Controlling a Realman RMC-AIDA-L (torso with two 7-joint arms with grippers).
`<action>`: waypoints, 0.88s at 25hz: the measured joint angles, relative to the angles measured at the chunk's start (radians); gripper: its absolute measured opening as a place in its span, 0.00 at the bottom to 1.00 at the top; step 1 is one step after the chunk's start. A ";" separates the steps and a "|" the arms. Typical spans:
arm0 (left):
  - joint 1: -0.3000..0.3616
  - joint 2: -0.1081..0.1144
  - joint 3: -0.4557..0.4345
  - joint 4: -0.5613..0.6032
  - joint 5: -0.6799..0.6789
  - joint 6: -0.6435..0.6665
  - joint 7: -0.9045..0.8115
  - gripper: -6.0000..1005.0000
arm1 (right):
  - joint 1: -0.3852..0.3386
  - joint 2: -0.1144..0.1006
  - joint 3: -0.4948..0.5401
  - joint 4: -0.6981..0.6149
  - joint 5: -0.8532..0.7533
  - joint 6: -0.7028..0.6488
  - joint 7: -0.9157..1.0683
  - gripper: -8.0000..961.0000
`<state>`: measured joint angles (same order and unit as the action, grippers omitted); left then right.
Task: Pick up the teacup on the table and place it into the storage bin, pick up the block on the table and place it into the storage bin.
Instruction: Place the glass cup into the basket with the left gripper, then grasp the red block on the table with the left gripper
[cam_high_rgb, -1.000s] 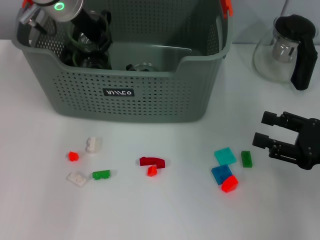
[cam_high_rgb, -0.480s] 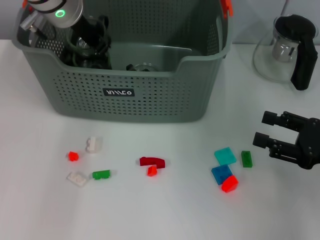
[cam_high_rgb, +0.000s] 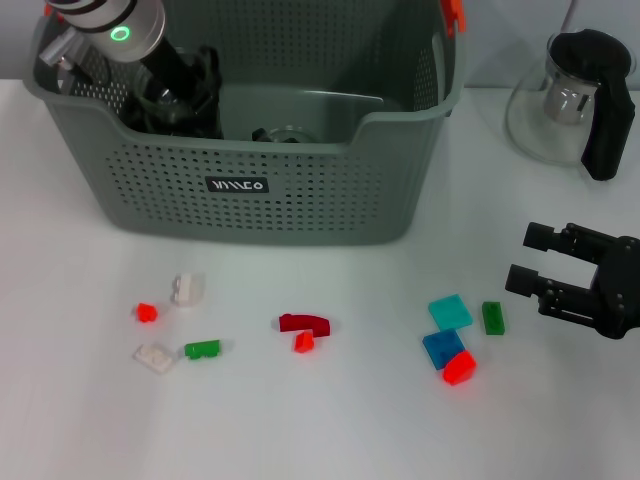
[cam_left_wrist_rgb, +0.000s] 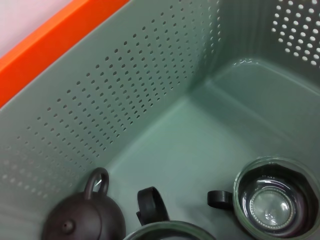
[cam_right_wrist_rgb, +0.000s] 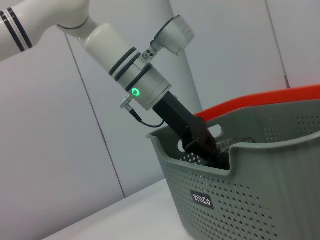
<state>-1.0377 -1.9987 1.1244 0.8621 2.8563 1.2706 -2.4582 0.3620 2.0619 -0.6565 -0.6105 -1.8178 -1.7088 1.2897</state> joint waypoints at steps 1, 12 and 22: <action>-0.001 0.000 0.000 -0.003 0.000 0.000 -0.003 0.06 | 0.000 0.000 0.000 0.000 0.000 0.000 0.000 0.79; -0.007 0.003 0.018 -0.009 0.000 -0.002 -0.028 0.25 | -0.005 -0.002 0.001 0.000 0.000 0.000 0.000 0.79; 0.032 -0.016 0.015 0.136 0.000 0.068 -0.026 0.55 | -0.003 -0.002 0.004 0.000 0.000 0.000 0.000 0.79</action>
<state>-1.0052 -2.0151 1.1394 0.9985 2.8562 1.3390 -2.4845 0.3588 2.0602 -0.6523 -0.6105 -1.8177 -1.7089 1.2901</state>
